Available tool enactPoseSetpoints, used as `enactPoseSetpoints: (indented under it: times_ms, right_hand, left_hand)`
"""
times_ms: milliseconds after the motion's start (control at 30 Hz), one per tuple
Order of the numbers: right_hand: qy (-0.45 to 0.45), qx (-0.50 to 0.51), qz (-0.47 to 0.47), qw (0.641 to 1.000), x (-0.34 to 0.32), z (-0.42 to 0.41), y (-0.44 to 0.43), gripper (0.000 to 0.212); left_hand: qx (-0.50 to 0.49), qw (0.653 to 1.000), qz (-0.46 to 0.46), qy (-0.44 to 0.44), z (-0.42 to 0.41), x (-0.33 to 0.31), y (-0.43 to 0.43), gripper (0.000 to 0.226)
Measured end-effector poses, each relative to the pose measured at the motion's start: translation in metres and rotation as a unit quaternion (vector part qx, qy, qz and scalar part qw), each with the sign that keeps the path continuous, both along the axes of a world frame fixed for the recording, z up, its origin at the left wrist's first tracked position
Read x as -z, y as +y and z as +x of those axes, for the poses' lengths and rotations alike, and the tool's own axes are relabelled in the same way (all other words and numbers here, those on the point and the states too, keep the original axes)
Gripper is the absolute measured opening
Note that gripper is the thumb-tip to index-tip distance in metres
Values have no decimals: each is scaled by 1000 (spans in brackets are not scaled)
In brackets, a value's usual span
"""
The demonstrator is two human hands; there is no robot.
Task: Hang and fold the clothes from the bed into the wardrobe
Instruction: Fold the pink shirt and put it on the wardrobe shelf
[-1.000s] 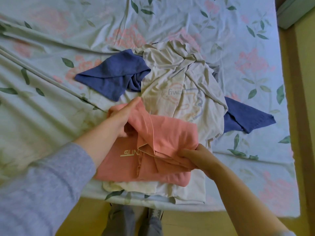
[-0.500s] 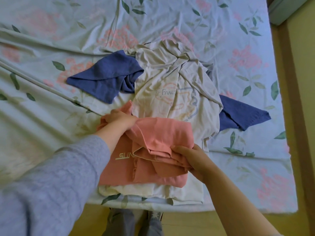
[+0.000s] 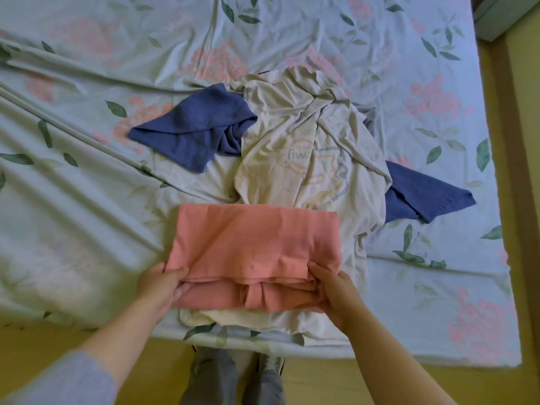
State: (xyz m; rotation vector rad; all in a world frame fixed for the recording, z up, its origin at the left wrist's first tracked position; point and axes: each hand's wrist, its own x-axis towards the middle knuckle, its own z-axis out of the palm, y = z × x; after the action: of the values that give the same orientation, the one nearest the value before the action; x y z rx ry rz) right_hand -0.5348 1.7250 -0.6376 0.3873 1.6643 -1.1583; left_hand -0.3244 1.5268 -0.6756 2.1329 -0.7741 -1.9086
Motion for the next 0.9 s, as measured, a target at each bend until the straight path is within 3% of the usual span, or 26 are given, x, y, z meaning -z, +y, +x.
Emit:
enactPoseSetpoints:
  times_ms: [67,133,233,367,500,567,667,767,833,900]
  right_hand:
    - [91,-26,40,995,5,1,2,18]
    - [106,-24,31,994,4,-1,4,21]
    - [35,-54,-30,997,-7,-6,6,40]
    - [-72,3,-110,991,-19,-21,12,40]
    - [-60,25,-80,995,-14,-18,25,46]
    - [-101,39,-86,990,-9,-9,24,42]
    - [-212,68,-131,966,-16,-6,9,32]
    - [-332,102,-241,906,-27,0,0,34]
    - [-331,112,-196,916,-22,5,-1,38]
    - [-188,61,-64,978,0,8,7,27]
  left_hand:
    - [-2,1000,-18,0,-2,4,-4,27]
    - [-8,1000,-13,12,-2,6,-6,24]
    - [30,997,23,62,2,-1,-9,17]
    - [58,996,8,69,20,-7,-13,18]
    - [98,994,5,44,37,-1,-2,16]
    - [133,990,-34,1,37,6,4,16]
    - [242,963,-102,-65,31,12,3,11]
    - [262,957,-103,-69,29,15,-1,12]
    - [263,958,-95,-70,29,15,-2,12]
    - [262,957,-97,-74,29,17,-2,9]
